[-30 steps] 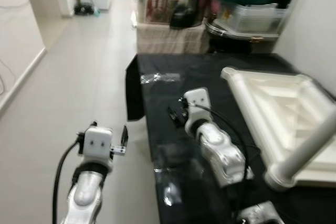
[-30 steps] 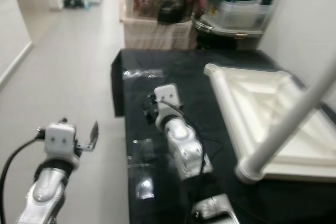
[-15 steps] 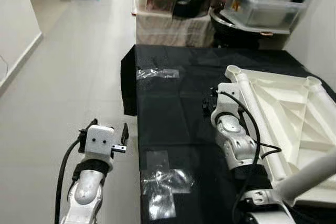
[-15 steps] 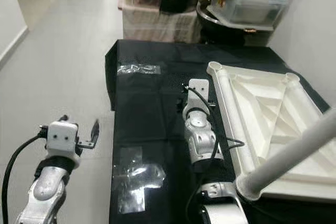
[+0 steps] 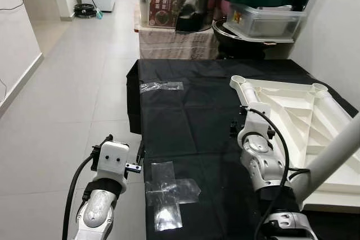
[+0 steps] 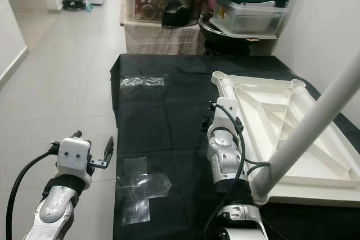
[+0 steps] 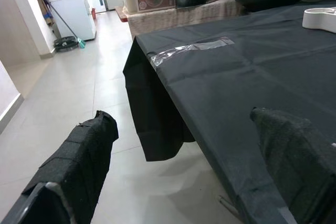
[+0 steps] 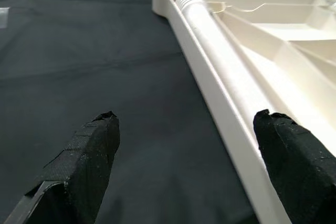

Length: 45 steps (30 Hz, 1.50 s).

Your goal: Building children table

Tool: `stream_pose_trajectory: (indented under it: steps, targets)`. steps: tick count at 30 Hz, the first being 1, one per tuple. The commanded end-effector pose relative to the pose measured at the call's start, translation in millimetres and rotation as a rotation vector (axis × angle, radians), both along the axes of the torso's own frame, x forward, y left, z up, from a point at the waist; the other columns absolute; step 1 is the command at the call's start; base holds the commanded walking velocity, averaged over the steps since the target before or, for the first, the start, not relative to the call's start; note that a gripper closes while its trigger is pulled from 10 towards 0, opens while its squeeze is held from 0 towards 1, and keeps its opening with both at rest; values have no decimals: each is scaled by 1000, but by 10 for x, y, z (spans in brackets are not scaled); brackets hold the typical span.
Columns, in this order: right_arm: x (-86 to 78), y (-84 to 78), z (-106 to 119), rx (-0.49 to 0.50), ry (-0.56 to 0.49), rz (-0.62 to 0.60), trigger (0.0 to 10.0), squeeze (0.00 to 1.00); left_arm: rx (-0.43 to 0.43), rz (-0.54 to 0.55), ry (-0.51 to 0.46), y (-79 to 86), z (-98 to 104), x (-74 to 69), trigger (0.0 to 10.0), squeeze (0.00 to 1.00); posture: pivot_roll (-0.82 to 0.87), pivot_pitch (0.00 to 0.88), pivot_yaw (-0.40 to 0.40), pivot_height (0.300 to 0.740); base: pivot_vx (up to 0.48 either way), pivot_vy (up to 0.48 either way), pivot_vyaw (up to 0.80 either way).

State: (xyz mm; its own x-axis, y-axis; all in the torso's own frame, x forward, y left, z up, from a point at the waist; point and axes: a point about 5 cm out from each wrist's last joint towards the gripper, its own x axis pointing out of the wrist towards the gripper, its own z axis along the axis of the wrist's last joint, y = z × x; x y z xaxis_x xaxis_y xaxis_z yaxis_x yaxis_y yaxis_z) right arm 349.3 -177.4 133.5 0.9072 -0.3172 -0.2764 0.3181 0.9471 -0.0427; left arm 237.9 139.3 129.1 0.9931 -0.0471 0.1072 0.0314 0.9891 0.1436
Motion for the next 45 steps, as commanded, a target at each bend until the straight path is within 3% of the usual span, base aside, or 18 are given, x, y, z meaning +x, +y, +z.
stream_pose_trajectory:
  steps: [1, 4, 7, 18, 22, 25, 36, 41, 42, 43, 44, 45]
  targets:
    - [10, 23, 13, 14, -11, 9, 10000, 0, 11, -16, 4, -17, -21, 6, 10000, 0, 22, 0, -108, 740, 0, -480, 0]
    - [10, 169, 8, 9, -4, 100, 10000, 0, 12, -16, 1, -14, -19, 7, 10000, 0, 21, 0, -107, 740, 0, -412, 0]
    - [9, 183, 8, 4, -1, 105, 10000, 0, 10, -14, 3, -11, -22, 8, 10000, 0, 22, 0, -110, 740, 0, -92, 0]
    - [0, -57, 40, -47, 18, 25, 10000, 0, -3, -1, 10, -6, -41, 1, 10000, 0, 6, 0, -114, 740, 0, 0, 0]
    - [-94, 48, -187, 10, 156, 151, 10000, 0, -5, -6, 18, -28, -59, 3, 10000, 0, 0, 0, -115, 740, 0, 0, 0]
    - [-141, 43, -300, 38, 210, 153, 10000, 0, -5, -4, 21, -32, -63, 2, 10000, 0, 2, 0, -119, 740, 0, 0, 0]
    - [-220, -24, -567, 99, 334, 179, 10000, 0, -4, 6, 25, -26, -78, -9, 10000, 0, 6, 0, -127, 740, 0, 0, 0]
    - [-227, -29, -583, 124, 349, 199, 10000, 0, -1, 10, 29, -21, -85, -9, 10000, 0, 5, 0, -127, 740, 0, 0, 0]
    - [-249, -19, -622, 152, 370, 220, 5725, 0, 1, 11, 31, -18, -90, -8, 10000, 0, 5, 0, -127, 740, 0, 0, 0]
    - [-265, -13, -650, 169, 385, 233, 5725, 0, 3, 12, 33, -17, -94, -7, 10000, 0, 5, 0, -127, 740, 0, 0, 0]
    - [-284, -5, -685, 203, 389, 251, 0, 0, 4, 12, 34, -17, -96, -5, 10000, 0, 9, 0, -129, 740, 0, 0, 0]
    - [-284, -5, -685, 203, 389, 251, 0, 0, 4, 12, 34, -17, -96, -5, 10000, 0, 9, 0, -129, 740, 0, 0, 0]
